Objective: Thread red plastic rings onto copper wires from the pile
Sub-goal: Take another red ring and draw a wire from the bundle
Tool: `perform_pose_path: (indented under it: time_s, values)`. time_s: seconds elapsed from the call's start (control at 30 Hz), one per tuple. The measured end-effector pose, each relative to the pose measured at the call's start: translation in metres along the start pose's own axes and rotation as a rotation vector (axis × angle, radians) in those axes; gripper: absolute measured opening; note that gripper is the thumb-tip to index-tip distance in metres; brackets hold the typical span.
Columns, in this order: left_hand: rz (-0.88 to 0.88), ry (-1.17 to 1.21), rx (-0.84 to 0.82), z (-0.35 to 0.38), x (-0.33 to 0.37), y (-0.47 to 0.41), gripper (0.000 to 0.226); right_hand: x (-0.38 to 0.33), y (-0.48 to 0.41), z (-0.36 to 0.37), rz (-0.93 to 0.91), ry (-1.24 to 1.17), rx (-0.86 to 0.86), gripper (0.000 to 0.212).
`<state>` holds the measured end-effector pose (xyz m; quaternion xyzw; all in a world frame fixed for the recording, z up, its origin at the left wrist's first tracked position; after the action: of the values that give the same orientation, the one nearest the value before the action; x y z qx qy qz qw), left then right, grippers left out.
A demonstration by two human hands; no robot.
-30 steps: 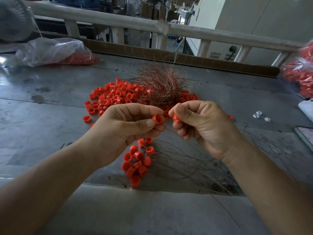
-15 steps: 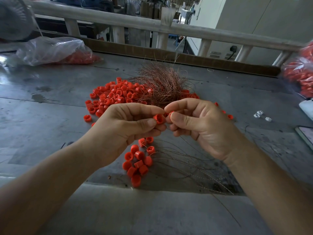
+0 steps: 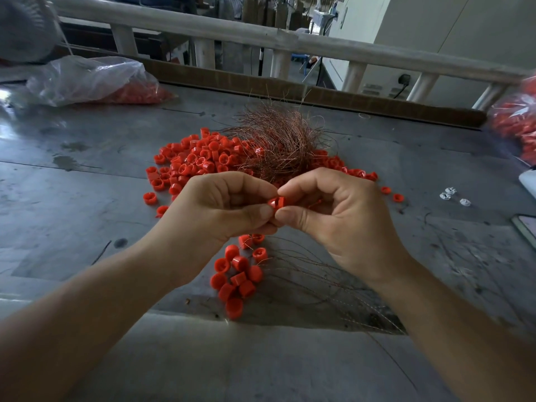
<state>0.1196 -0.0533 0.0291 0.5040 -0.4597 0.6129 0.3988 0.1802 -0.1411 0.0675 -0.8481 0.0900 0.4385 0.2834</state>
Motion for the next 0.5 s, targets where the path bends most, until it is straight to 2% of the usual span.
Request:
perform_pose_path:
  time_s: [0.3,0.5]
  values:
    - [0.003,-0.015,0.016,0.0004,0.0015,0.0005,0.021,-0.0084,0.0009,-0.0004,-0.045,0.113,-0.005,0.030]
    - [0.003,-0.005,0.025,-0.0005,0.0022,0.0003,0.022,-0.0055,0.0011,-0.0021,-0.012,0.099,0.015,0.024]
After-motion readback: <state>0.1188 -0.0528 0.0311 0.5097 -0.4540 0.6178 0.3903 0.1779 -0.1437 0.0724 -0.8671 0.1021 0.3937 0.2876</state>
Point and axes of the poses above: each hand's wrist, its own y-axis away from the middle knuckle, its own z-axis out of the palm, x = y × z, the point moved 10 cm from there along -y, towards the middle knuckle, and after that the axes turned 6 degrees about -x, right-handed, at the moved point
